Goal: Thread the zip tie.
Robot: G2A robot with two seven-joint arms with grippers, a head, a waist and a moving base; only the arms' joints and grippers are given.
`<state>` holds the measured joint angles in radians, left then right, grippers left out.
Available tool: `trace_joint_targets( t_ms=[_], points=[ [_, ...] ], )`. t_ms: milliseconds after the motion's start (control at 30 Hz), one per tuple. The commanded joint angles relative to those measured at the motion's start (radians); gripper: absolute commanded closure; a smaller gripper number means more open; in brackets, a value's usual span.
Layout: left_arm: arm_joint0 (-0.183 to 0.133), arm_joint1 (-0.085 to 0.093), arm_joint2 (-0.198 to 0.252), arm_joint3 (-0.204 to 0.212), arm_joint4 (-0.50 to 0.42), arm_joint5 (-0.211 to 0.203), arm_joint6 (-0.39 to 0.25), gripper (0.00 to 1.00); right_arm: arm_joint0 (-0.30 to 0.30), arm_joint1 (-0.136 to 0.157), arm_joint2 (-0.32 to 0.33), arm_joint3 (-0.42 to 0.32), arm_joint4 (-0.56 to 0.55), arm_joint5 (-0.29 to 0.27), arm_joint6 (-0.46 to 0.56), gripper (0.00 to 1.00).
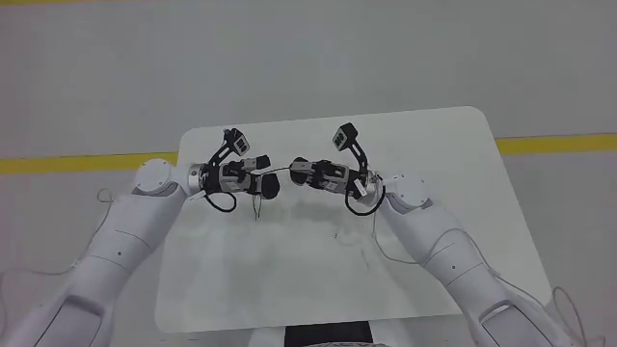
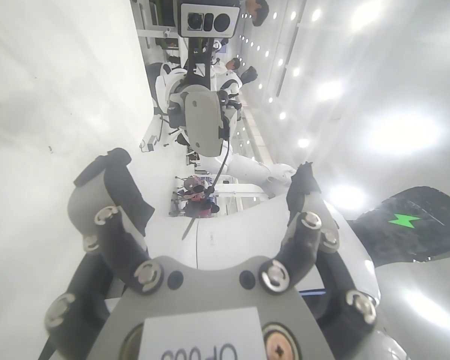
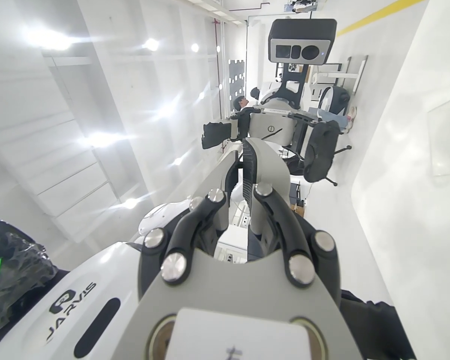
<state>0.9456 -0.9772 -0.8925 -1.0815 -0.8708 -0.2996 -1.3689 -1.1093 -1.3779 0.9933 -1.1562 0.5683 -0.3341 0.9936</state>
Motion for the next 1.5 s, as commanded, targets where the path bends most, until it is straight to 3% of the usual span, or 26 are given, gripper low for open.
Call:
trace_joint_targets(
  t_ms=[0, 233, 467, 600, 667, 733, 767, 967, 1467],
  points=[
    [0.001, -0.001, 0.000, -0.002, 0.001, 0.001, -0.002, 0.00, 0.000, -0.001, -0.003, -0.002, 0.001, 0.000, -0.001, 1.00],
    [0.002, -0.004, -0.003, -0.001, 0.003, 0.005, -0.010, 0.00, 0.006, -0.006, -0.016, 0.001, 0.016, -0.004, 0.003, 1.00],
    [0.005, -0.007, -0.003, -0.002, 0.003, 0.005, -0.016, 0.10, 0.014, -0.011, -0.033, 0.010, 0.019, -0.003, 0.007, 1.00],
    [0.004, -0.009, -0.004, -0.001, 0.006, 0.005, -0.018, 0.22, 0.020, -0.012, -0.041, 0.020, -0.010, -0.002, -0.006, 1.00],
    [0.004, -0.010, -0.006, 0.000, 0.010, 0.003, -0.016, 0.32, 0.022, -0.011, -0.042, 0.023, -0.026, -0.001, -0.013, 1.00],
    [0.004, -0.010, -0.008, 0.002, 0.013, 0.003, -0.015, 0.51, 0.024, -0.009, -0.040, 0.025, -0.042, 0.000, -0.018, 1.00],
    [0.005, -0.009, -0.009, 0.002, 0.018, 0.002, -0.014, 0.53, 0.025, -0.008, -0.039, 0.025, -0.055, 0.001, -0.020, 1.00],
    [0.009, -0.009, -0.013, 0.000, 0.028, 0.005, -0.011, 0.61, 0.023, 0.001, -0.029, 0.012, -0.108, 0.013, -0.029, 1.00],
    [0.013, -0.008, -0.021, -0.008, 0.086, 0.013, 0.033, 0.70, 0.009, 0.016, -0.021, -0.019, -0.184, 0.060, -0.034, 1.00]
  ],
)
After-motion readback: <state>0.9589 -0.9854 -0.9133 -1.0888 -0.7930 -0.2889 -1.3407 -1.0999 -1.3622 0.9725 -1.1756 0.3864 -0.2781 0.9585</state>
